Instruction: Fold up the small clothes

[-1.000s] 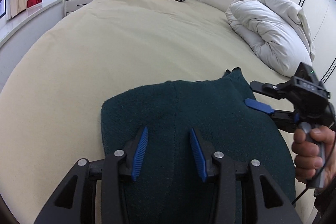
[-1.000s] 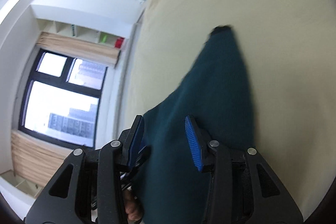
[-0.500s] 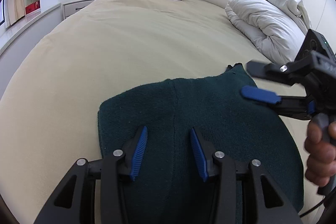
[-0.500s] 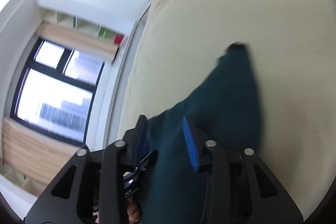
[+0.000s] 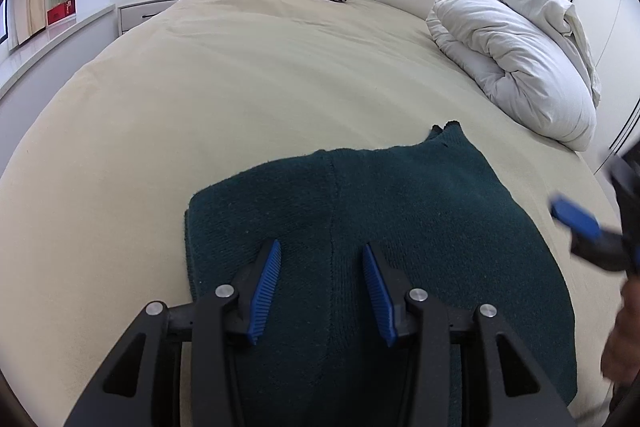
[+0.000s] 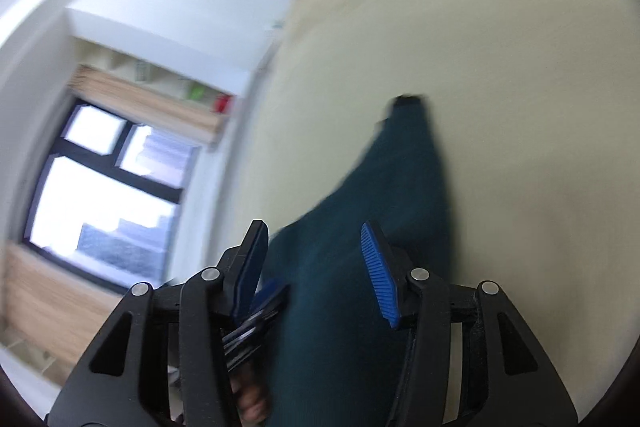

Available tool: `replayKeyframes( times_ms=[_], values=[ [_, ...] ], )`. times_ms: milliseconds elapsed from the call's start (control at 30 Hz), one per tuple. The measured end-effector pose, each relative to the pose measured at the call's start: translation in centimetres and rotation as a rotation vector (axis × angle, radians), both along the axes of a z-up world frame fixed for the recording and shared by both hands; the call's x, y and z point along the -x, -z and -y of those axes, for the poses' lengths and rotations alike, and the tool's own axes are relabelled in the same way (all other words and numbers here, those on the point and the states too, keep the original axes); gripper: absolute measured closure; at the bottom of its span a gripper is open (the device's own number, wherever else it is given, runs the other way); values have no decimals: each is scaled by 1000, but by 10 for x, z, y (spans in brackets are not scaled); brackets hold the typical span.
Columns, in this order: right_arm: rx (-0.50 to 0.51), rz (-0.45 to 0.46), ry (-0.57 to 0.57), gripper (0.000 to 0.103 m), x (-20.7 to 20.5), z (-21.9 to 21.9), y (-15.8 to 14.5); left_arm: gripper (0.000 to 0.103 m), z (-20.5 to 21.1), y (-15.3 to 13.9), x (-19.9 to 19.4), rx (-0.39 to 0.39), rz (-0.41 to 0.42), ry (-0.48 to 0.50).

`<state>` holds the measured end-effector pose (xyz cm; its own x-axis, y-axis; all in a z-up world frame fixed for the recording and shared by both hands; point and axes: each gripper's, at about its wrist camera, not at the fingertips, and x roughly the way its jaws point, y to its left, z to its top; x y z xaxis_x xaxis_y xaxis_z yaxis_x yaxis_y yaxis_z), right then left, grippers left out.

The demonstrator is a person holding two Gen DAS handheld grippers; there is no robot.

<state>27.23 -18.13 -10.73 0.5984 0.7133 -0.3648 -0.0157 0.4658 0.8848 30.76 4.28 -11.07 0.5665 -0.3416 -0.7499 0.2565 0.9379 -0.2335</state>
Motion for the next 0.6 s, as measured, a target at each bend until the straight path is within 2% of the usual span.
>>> replayKeyframes(
  times_ms=[33,67,133,167,200,233,333,367,433,500,567,600],
  values=[
    [-21,26,-57,55,12,-10,-2,57,0,0,0,0,-1,0],
    [-23,28,-129,50,21,-26,-1,57,0,-1,0,1,-1,0],
    [32,-6,-216,47,40,-48,12,57,0,-2,1,-5,1,5],
    [61,18,-225,47,53,-50,17,57,1,-2,3,-7,2,4],
    [47,54,-215,47,66,-45,20,57,1,-3,4,-8,2,3],
    [20,52,-206,47,70,-41,21,57,0,-4,5,-3,1,-1],
    [-68,2,-153,47,94,-13,33,57,-13,-10,11,70,-18,-18],
    [-55,-13,-150,47,100,-11,34,57,-18,-14,16,91,-23,-26],
    [46,-49,-150,47,103,-12,31,57,-31,-24,32,126,-23,-53],
    [53,-38,-135,45,113,-2,23,56,-48,-30,45,178,-26,-82],
    [68,-34,-77,43,121,35,18,46,-69,-33,56,238,-39,-126],
    [66,-33,-53,38,118,42,16,40,-80,-30,59,270,-59,-149]
  ],
)
